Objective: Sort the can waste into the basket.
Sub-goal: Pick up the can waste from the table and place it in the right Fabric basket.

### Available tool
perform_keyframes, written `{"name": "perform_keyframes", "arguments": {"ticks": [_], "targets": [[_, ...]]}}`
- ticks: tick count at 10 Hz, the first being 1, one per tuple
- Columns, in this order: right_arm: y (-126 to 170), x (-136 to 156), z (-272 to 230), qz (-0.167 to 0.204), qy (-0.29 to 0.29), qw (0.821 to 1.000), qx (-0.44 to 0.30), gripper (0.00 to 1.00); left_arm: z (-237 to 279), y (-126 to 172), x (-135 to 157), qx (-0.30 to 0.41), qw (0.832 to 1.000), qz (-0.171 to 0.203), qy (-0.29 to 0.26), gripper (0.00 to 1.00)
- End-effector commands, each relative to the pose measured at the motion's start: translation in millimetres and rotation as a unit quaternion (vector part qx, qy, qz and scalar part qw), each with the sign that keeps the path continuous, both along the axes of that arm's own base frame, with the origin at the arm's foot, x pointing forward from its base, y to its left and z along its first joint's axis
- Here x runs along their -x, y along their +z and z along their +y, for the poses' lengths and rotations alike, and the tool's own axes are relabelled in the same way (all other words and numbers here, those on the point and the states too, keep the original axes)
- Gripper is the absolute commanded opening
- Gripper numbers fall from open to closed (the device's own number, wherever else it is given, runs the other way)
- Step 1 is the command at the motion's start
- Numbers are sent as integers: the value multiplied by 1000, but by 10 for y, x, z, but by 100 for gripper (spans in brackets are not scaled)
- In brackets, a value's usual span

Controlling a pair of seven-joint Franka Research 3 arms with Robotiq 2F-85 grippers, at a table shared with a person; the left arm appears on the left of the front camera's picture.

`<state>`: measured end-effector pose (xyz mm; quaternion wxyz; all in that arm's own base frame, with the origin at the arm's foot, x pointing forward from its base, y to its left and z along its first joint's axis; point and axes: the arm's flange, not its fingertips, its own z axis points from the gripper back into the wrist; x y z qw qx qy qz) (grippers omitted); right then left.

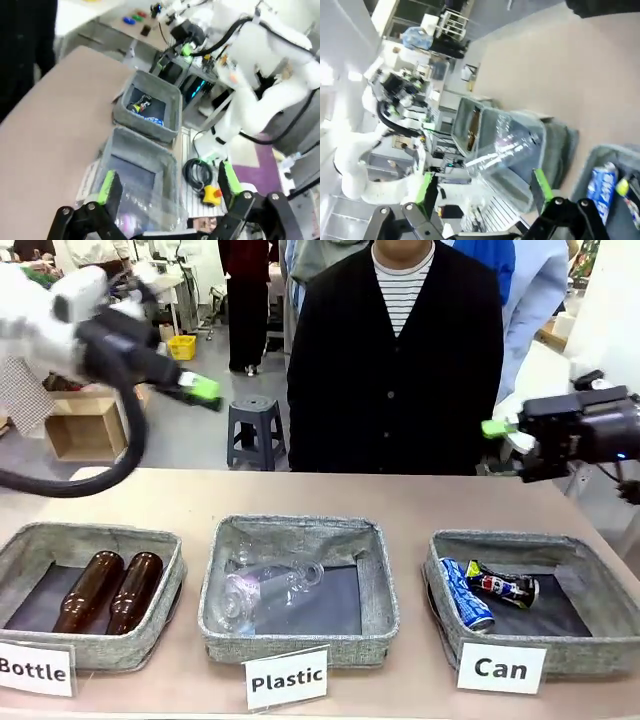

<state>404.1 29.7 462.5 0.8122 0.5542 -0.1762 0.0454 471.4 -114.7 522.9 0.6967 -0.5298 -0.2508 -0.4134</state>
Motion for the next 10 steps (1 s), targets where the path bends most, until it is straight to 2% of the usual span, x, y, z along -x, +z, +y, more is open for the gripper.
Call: {"name": "perform_keyframes", "arguments": {"ticks": [1,2,4,5,6,10], "targets": [[-24,-332,175,-17,-41,999,-31,100,457,-337,-37,85,995,43,19,100],[-21,-426,212,0,-54,998,-41,100,786,-652,32,117,989,69,57,100],[21,-412,221,-19,-50,998,-11,100,1255,-1233,233,164,976,98,102,100],[-37,-377,217,8,-37,999,-37,100,1371,-1426,308,171,972,103,120,100],[-37,-377,217,8,-37,999,-37,100,1238,-1097,141,125,984,103,80,100],[-37,-377,217,8,-37,999,-37,100,1238,-1097,141,125,984,103,80,100]]}}
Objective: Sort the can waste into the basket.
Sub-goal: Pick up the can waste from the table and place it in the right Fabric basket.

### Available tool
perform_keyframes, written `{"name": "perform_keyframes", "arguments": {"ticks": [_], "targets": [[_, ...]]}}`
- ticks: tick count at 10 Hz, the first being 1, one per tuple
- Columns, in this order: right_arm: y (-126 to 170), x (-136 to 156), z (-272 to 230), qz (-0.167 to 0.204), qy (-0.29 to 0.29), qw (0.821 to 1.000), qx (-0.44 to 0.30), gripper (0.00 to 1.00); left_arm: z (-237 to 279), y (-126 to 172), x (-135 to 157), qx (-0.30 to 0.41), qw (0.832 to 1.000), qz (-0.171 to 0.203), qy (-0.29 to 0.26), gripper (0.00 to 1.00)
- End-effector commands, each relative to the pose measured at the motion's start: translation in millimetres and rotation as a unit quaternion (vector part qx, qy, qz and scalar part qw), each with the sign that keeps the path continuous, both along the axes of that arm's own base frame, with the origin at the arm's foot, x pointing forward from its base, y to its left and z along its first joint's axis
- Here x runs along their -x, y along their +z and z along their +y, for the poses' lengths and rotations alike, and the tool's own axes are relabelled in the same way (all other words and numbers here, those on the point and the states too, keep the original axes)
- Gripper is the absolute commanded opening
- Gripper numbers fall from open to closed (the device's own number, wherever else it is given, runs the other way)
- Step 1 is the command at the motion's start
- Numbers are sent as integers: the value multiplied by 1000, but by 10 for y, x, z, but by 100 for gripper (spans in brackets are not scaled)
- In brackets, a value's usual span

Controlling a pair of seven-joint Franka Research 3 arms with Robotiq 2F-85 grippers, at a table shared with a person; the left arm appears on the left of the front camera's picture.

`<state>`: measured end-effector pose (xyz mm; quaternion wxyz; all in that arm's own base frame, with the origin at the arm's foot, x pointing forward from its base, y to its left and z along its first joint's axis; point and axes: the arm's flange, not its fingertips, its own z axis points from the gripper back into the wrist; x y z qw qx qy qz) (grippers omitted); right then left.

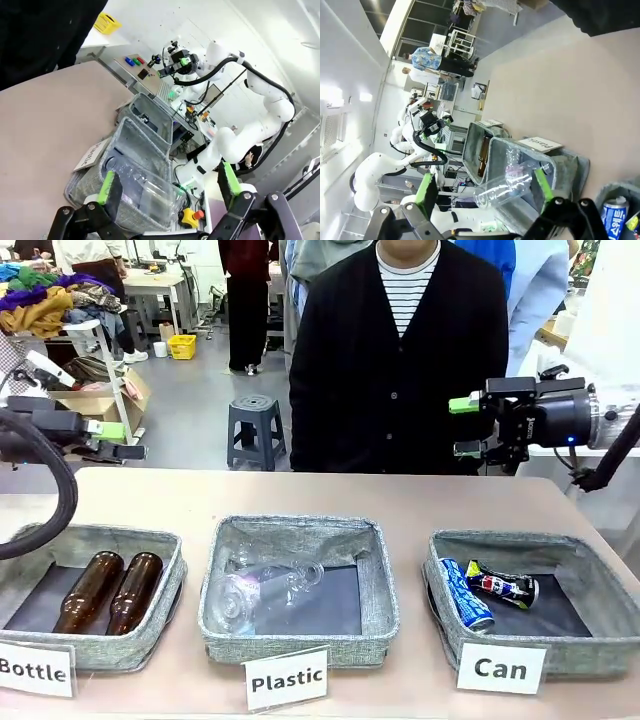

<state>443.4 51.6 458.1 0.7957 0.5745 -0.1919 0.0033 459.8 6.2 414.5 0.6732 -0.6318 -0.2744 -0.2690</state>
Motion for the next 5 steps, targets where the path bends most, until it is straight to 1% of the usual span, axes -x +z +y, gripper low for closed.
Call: {"name": "perform_keyframes", "arguments": {"ticks": [1,5], "targets": [[7,16,-3,-1,2,1000,-3,100,29,-13,24,-4,1000,7,1,100],[7,16,-3,-1,2,1000,-3,100,29,-13,24,-4,1000,7,1,100]]}}
